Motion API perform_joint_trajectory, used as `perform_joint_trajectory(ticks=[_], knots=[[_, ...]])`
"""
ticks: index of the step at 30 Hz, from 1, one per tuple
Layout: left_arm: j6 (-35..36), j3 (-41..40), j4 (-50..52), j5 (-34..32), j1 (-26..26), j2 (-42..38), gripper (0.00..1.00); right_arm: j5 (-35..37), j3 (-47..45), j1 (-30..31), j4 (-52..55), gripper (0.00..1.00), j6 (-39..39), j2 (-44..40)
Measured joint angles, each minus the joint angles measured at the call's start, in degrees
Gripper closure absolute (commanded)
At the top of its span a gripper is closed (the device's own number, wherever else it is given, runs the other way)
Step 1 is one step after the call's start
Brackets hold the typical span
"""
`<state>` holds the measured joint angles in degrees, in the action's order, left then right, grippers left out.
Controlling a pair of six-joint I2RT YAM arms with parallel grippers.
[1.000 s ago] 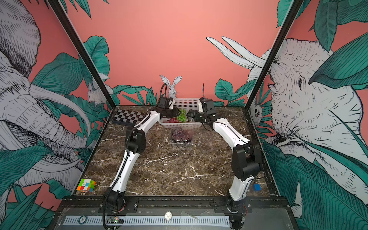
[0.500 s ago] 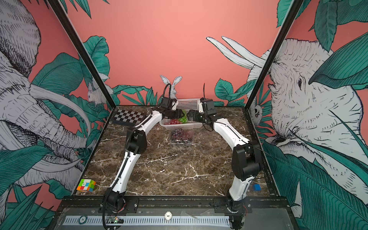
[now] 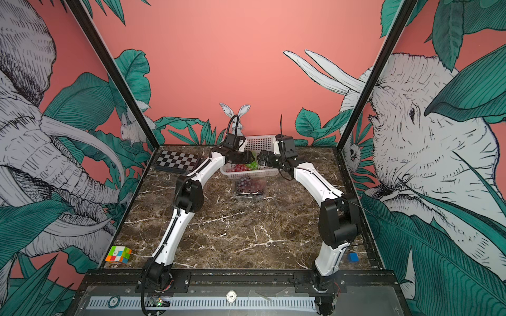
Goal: Pack grapes into containers
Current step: Pick up the grape from the basket.
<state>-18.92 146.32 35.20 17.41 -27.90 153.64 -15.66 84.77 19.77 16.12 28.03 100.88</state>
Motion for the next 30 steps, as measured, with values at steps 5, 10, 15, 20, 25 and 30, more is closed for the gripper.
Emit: perform_joint_trajectory(ticks=[5,10,15,20,25,30], knots=[[2.8,0.0,1.7,-3.2,-0.7,0.1,0.56,0.0,-0.5,0.0,0.0,0.02,0.1,0.0],[4.7,0.3,2.5,-5.1,-0.9,0.1,0.72,0.0,-0.5,-0.1,-0.2,0.02,0.1,0.0],[3.4,-0.3,1.4,-3.9,-0.5,0.0,0.76,0.0,-0.5,-0.2,-0.3,0.02,0.3,0.0],[-0.6,-1.8,-1.5,0.5,0.2,-0.7,0.77,0.0,-1.1,-0.4,-0.5,0.02,0.3,-0.7],[-5.0,-2.1,-5.0,4.3,0.7,-1.9,0.79,0.0,-2.4,-1.0,-0.7,0.02,0.5,-2.4],[-6.8,-2.1,-6.5,5.4,1.0,-4.0,0.81,0.0,-3.4,-1.9,-1.0,0.02,0.9,-3.8]])
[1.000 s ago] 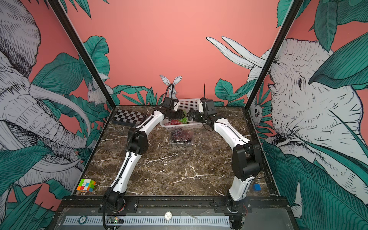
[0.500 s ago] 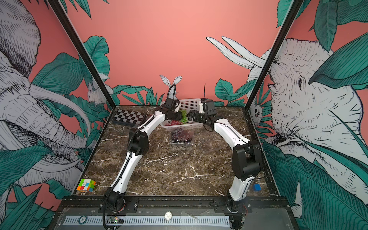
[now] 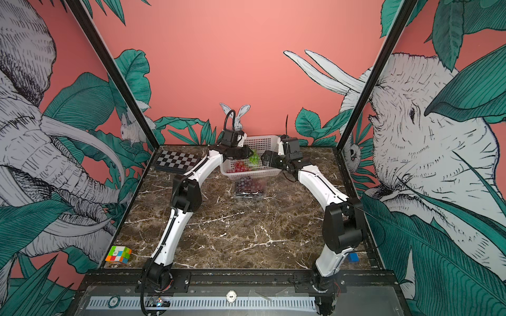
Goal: Pack grapes into containers
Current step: Pick up the grape from the basket, then place the grape into the packing box.
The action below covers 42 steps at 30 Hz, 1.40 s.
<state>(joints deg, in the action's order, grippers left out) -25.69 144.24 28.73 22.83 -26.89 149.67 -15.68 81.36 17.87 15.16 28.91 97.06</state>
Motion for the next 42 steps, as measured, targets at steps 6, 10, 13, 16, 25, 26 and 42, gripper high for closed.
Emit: perform_joint_trajectory(ticks=[6,10,13,16,25,26,42], knots=[[-0.2,0.0,0.1,0.3,0.1,-3.5,0.81,-0.3,-0.8,-1.5,-0.1,0.02,0.5,-1.5],[-0.3,-0.1,0.3,0.5,0.1,-6.1,0.81,-0.2,-1.4,-2.5,-0.1,0.02,0.9,-3.0],[-0.7,-0.8,0.2,0.9,0.1,-8.4,0.8,0.0,-1.9,-3.3,0.1,0.02,1.6,-3.6],[-1.1,-2.4,0.3,1.2,0.0,-11.3,0.8,0.5,-3.7,-4.1,0.7,0.02,2.3,-5.2],[-1.1,-6.8,0.7,1.4,-2.0,-20.3,0.79,2.6,-10.8,-5.3,2.1,0.02,3.3,-12.3],[-0.9,-7.5,0.7,1.3,-2.6,-21.2,0.79,3.1,-11.6,-5.3,2.4,0.02,3.3,-13.1],[1.3,-30.9,-2.6,-1.2,-15.6,-41.4,0.77,13.8,-28.1,-7.3,7.1,0.02,4.1,-29.4]])
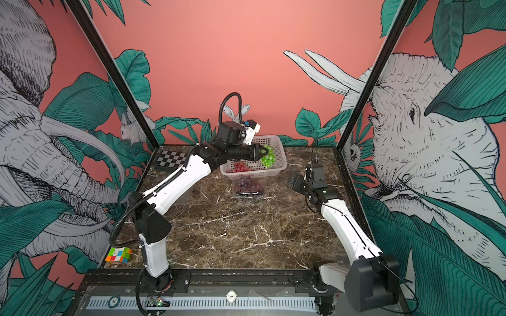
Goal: Pack grapes into containers
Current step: Place the grape into the packing box.
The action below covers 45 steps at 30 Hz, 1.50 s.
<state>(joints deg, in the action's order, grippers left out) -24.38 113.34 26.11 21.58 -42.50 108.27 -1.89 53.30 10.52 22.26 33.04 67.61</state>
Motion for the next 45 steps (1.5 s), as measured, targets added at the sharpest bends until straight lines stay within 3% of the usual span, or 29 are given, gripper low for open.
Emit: perform_joint_trajectory(ticks=[10,18,32,45], knots=[[-0.2,-12.8,-6.7,-1.1,-6.9,-4.6,0.78,4.3,-7.6,-1.9,1.3,0.01,0.0,-5.9],[-0.3,-15.5,-9.7,-0.6,-9.0,-3.8,0.77,4.6,-12.5,-4.2,1.2,0.02,0.0,-9.6],[-0.2,-10.9,-12.0,2.1,-10.4,9.4,0.77,1.6,-16.7,-9.8,-1.2,0.01,0.3,-10.4],[2.2,0.1,-10.2,7.0,-11.1,17.7,0.77,-2.0,-20.1,-14.2,-4.7,0.02,0.5,-10.2]])
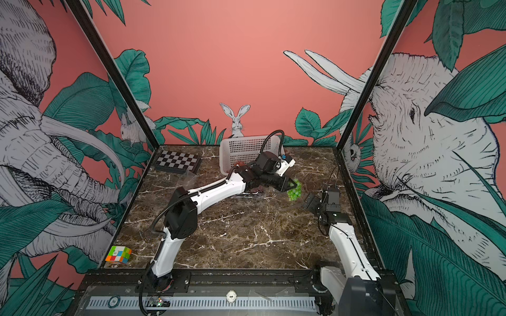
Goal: Pack grapes into containers
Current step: Place the grape into the packing box.
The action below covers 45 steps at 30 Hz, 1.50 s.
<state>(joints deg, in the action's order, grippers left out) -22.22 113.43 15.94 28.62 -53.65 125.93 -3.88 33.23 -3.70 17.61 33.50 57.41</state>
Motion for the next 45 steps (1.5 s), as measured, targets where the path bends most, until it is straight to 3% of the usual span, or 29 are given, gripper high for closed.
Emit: perform_joint_trajectory(ticks=[12,28,45], knots=[[6.2,9.6,6.6,2.0,0.0,10.8,0.76,-2.9,-0.4,-3.0,-1.1,0.02,0.0,0.0],[22.2,16.0,21.1,-10.9,0.0,12.0,0.7,-5.8,-1.3,-3.4,-3.7,0.01,0.5,1.2],[23.7,16.9,24.4,-14.8,0.0,15.0,0.19,-7.7,-2.4,-3.4,-5.9,0.01,1.0,2.5]])
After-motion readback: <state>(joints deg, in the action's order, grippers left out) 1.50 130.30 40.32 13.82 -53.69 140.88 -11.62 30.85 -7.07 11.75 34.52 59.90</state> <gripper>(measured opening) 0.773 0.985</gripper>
